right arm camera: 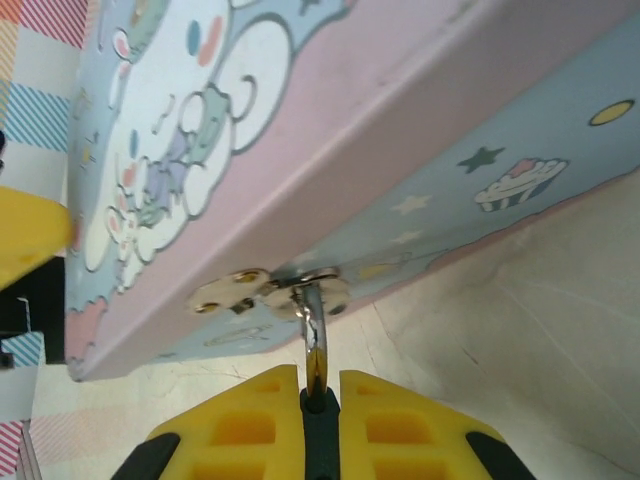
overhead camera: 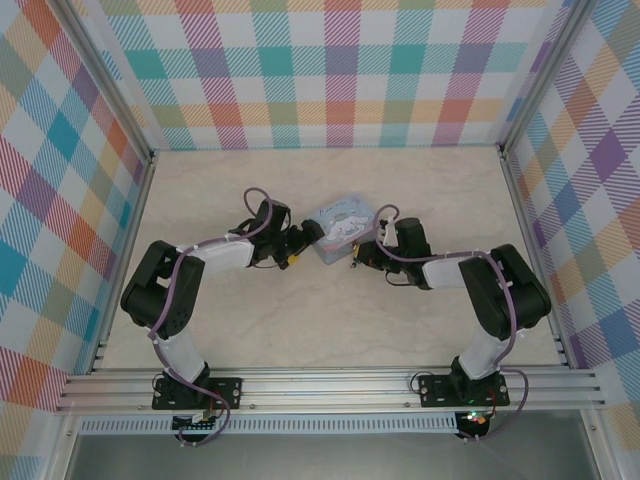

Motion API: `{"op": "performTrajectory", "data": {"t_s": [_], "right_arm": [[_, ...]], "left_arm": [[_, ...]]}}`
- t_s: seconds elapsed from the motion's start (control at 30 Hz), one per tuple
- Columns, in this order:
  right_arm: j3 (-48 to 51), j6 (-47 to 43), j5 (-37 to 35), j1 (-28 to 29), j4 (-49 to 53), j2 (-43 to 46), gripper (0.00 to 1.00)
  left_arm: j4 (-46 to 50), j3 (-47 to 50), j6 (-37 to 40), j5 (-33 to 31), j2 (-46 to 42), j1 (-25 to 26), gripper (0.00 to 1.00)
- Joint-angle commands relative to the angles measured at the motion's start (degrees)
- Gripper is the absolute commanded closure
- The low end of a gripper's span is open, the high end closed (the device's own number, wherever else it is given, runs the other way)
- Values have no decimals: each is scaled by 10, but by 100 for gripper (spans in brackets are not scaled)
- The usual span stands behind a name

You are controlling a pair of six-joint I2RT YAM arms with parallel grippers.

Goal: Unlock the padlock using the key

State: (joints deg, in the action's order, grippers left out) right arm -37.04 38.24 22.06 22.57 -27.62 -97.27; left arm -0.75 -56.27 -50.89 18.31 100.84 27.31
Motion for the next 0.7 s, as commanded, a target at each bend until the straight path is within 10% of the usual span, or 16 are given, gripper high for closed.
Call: {"op": "performTrajectory", "data": {"t_s": [0.0,0.67], "right_arm": [[7,20,-9,-8,-25,17,100],[8,6,-18,-63,-53,16,100]], "left_arm": [[17,15,17,-20,13,6,4],[13,37,10,-39,37,6,4]]}}
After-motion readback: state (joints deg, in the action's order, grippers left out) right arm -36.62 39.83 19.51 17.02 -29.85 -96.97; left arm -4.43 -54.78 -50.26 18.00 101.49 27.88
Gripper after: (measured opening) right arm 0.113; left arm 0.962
